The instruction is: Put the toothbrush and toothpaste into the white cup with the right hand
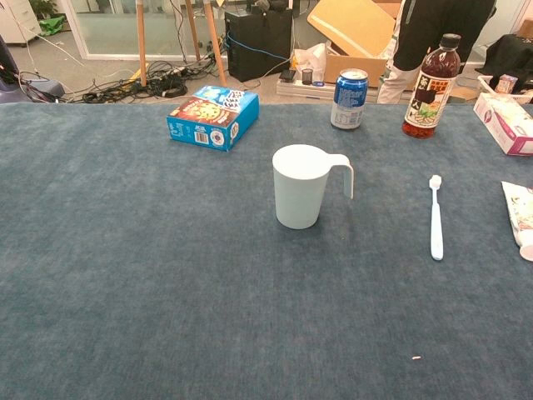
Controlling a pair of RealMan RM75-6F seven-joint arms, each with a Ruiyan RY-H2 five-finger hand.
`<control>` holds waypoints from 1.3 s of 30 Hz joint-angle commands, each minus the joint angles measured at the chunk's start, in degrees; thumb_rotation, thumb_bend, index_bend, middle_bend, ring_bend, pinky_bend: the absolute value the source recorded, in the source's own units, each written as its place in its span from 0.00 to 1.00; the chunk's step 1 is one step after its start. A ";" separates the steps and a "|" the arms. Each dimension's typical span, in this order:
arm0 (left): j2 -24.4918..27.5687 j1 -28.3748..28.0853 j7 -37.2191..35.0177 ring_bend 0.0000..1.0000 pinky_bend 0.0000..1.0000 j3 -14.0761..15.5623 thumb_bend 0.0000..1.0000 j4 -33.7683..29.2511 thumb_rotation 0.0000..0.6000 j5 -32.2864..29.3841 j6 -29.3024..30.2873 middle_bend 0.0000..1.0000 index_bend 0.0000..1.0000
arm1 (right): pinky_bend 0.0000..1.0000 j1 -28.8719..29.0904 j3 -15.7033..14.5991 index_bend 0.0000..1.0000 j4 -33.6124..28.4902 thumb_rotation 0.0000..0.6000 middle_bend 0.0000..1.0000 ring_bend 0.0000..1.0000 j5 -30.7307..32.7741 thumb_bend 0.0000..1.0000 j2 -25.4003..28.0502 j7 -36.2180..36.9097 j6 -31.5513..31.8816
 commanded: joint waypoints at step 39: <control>1.12 1.36 -0.23 0.18 0.12 1.23 0.00 -1.56 1.00 1.90 2.08 0.24 0.15 | 0.37 1.23 -0.77 0.02 -0.21 1.00 0.04 0.08 -1.82 0.08 -0.93 -2.35 -0.60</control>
